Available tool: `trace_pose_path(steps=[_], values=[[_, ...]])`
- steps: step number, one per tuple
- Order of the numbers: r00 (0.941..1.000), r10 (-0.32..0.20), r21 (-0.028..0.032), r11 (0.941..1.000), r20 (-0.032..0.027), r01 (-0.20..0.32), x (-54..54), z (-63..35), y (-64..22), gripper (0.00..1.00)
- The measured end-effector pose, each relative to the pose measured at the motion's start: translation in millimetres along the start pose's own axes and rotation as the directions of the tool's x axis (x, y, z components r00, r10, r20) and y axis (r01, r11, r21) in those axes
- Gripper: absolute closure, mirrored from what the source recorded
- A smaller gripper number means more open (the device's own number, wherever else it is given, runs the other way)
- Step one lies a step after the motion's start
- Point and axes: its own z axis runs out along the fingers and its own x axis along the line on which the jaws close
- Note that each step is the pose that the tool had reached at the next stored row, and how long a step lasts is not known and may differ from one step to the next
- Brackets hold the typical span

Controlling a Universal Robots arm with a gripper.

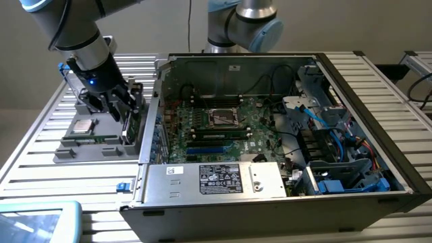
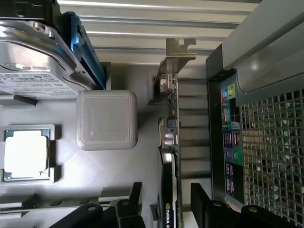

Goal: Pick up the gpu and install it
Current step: 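Pick up the gpu and move the gpu toward the slot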

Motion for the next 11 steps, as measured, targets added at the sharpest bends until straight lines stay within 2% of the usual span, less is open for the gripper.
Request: trace_pose_path(steps=[6,9,11], values=[[1.0,0.0,-0.0013,1.0,-0.0001,0.0,-3.8,4.1,-0.3,0.47],[1.0,0.0,-0.0027,1.0,-0.0033,0.0,-4.4,6.2,-0.5,0.47],[1.0,0.001,-0.0061,1.0,-0.0053,-0.001,-4.5,8.1,-0.7,0.47]])
